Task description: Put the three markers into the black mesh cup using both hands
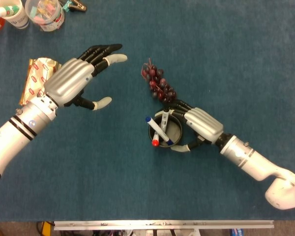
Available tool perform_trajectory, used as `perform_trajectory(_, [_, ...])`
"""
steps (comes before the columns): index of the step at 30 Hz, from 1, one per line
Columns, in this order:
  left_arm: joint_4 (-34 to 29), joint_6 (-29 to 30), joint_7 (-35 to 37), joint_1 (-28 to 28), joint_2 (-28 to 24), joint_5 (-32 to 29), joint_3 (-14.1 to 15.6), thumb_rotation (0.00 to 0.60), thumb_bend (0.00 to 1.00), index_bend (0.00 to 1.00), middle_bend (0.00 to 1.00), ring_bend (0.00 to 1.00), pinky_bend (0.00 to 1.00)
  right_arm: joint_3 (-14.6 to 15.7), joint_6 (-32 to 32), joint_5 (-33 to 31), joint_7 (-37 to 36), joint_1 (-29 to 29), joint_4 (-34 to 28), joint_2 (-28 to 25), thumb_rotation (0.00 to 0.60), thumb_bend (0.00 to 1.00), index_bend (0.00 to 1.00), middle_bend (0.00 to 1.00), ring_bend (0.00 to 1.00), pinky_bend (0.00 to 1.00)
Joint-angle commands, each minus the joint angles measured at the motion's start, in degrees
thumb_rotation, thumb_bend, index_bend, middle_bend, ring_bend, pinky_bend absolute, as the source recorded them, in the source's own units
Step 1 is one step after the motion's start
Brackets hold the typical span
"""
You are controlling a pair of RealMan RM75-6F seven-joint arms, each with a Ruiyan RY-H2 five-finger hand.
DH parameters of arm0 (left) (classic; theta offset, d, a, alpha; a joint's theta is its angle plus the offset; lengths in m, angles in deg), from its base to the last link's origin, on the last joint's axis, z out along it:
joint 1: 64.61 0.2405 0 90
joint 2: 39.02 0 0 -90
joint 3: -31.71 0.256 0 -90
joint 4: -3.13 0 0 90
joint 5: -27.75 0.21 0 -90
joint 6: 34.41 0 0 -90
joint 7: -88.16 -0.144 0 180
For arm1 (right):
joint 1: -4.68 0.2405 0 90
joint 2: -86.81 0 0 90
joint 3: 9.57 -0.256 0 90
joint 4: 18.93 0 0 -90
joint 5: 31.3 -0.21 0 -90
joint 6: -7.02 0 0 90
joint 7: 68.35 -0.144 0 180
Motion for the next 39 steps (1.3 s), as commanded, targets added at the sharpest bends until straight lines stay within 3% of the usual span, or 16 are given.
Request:
perform_trajectory(1, [-0.13,-0.11,0.43,-0.06,-0.05,0.01,0.06,0.600,0.29,0.11,0.00,0.00,0.00,0.20,-0.57,0.29,0.58,-0.16,0.26,-0.12,0.600,0.20,0.17,0.17,0.06,0.00])
perform_trajectory(10, [-0.33,-0.34,0.89,-0.36,-0.10,0.18,0.11,0.600,0.29,0.11,0.00,0.00,0.00,0.84,-2.78,1.33,3.85,-0.75,-1.19,-2.32,0.600,0.12,0.01,0.09,0.01,0.00])
perform_trajectory(18, [-1.14,-0.68,0.28,-0.62,-0.51,0.25,0.18,0.600,0.29,0.11,0.00,0.00,0.00,1.07,-4.04,1.32,8.87,-1.74,-4.07,-5.75,0.600,0.04,0.00,0.01,0.00,0.00])
perform_trajectory(27, [-1.43,1.94,-3.69,0.86,-0.74,0.60,0.42,0.600,0.29,0.11,0.00,0.00,0.00,0.33,-4.78,-1.12,20.34,-3.75,-16.28,-17.43,0.600,0.05,0.00,0.01,0.00,0.00])
perform_trajectory(34, [-1.97,4.30,-8.86,3.81,-1.10,-1.26,1.31,0.600,0.29,0.11,0.00,0.00,0.00,-1.04,-7.21,-5.10,29.28,-7.27,-26.41,-27.64,0.600,0.09,0.00,0.10,0.00,0.00])
perform_trajectory(36, [-1.96,5.00,-11.55,4.85,-1.20,-1.75,1.80,0.600,0.29,0.11,0.00,0.00,0.00,-1.69,-8.33,-6.64,31.47,-8.57,-28.49,-29.84,0.600,0.14,0.06,0.16,0.02,0.00])
perform_trajectory(39, [-1.97,6.97,-16.53,7.04,-0.75,-3.14,2.35,0.600,0.29,0.12,0.00,0.00,0.00,-2.41,-10.32,-8.57,33.69,-10.76,-30.10,-32.92,0.600,0.26,0.26,0.27,0.10,0.01])
